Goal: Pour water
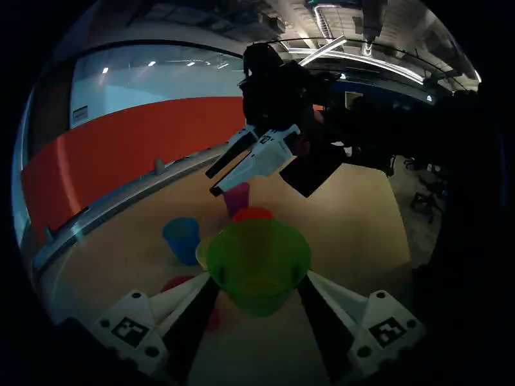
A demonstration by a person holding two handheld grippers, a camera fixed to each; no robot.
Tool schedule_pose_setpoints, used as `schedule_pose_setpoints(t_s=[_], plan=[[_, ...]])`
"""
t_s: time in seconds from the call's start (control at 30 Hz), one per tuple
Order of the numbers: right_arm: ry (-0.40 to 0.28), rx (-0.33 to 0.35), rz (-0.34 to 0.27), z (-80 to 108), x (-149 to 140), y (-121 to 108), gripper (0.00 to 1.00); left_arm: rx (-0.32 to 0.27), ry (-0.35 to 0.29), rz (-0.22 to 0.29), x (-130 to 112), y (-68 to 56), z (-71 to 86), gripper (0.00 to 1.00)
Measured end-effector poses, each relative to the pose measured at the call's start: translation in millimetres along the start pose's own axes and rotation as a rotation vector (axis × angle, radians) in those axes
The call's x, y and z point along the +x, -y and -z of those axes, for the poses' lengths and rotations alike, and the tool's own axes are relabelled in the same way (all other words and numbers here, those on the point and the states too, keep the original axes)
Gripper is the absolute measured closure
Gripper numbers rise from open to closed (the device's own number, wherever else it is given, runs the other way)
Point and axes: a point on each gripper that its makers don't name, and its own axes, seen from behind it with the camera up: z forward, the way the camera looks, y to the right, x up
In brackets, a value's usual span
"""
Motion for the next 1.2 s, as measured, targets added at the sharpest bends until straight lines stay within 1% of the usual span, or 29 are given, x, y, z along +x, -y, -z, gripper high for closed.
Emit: schedule_pose_setpoints(t_s=[0.2,0.4,0.6,0.87,1.2], plan=[[0.035,0.007,0.01,-17.2,-3.9,6.0,0.0,0.021,-0.015,0.013,-0.1,6.0,11.3,0.19],[0.082,0.014,0.025,-32.4,-12.1,9.9,0.01,0.04,-0.024,0.018,-1.5,9.9,22.2,0.19],[0.121,0.014,0.038,-46.4,-19.7,12.3,0.01,0.051,-0.03,0.028,-3.4,11.9,29.7,0.19],[0.168,0.012,0.028,-58.2,-29.2,12.1,0.01,0.062,-0.025,0.027,-8.2,13.3,35.1,0.19],[0.209,0.013,0.022,-72.0,-34.8,13.4,0.01,0.067,-0.025,0.035,-11.6,15.5,36.2,0.19]])
